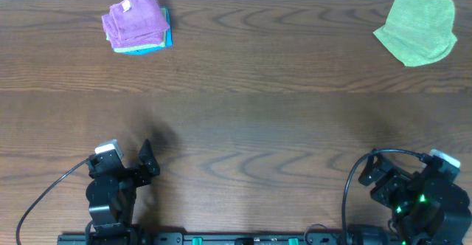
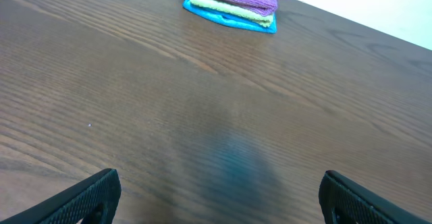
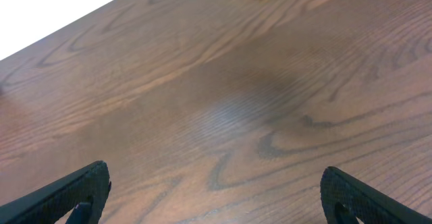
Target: Fold the cloth
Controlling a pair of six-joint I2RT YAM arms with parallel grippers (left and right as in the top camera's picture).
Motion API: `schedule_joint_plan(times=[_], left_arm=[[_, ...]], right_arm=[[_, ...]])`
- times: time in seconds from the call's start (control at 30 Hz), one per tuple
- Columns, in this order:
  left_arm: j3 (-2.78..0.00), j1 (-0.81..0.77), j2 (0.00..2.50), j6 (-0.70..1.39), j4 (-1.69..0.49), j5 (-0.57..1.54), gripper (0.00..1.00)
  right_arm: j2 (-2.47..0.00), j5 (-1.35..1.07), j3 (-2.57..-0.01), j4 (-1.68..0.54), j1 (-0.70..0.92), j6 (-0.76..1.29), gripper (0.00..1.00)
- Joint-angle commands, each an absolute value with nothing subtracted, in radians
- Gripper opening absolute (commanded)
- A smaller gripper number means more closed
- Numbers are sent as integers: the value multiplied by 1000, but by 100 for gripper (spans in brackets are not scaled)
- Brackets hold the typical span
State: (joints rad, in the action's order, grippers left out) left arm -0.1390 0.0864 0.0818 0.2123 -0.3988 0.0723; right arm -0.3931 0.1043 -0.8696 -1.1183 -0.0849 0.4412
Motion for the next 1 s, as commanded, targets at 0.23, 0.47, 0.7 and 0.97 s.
schedule_joint_plan(times=[0.23,0.47,0.7,0.97], left_arm=[[-117,81,73,213,-395,78,95],[-117,81,73,213,-395,78,95],[-117,81,73,213,-395,78,95],[-117,81,73,213,-395,78,95]], right_arm=[[-391,107,-870,-1119,-93,456,99],[-391,107,-870,-1119,-93,456,99],[-391,108,-870,-1119,-93,455,99],[-214,221,-870,-1260,-115,455,99]])
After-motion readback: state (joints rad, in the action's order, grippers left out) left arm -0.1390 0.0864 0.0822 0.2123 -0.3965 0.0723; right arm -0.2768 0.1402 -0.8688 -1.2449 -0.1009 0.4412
